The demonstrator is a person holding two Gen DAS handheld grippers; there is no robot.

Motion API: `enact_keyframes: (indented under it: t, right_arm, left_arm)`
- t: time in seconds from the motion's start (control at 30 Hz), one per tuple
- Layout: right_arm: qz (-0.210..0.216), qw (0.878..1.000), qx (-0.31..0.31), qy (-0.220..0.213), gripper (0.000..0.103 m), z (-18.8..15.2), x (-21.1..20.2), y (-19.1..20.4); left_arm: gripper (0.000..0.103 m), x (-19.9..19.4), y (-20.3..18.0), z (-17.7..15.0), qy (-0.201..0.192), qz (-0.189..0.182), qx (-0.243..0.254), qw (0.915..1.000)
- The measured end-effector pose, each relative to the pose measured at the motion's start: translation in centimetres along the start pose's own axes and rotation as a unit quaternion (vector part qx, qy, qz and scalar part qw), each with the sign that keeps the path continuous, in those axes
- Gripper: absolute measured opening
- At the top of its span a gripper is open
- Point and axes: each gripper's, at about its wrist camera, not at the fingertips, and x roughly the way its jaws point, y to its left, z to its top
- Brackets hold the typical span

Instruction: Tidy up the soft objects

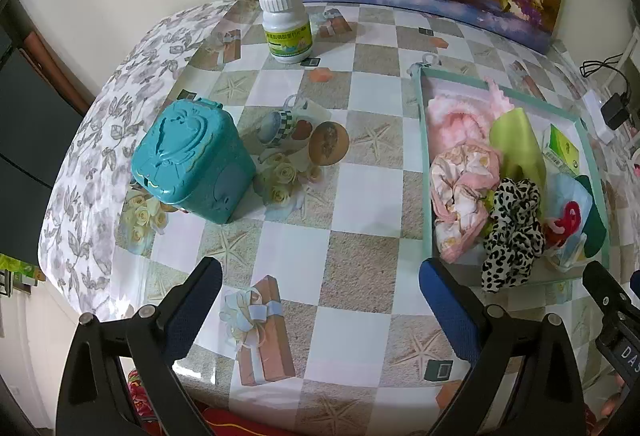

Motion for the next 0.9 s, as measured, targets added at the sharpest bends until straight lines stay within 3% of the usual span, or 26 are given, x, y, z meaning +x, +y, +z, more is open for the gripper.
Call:
enact_keyframes:
  t: [0.9]
  right_arm:
    - [-0.008,1.000,-0.010,0.009,0.103,-0.11,0.39,0.15]
  left_arm:
    - [0.099,0.27,-0.03,-0.17,0.005,0.001,0.001,1.0000]
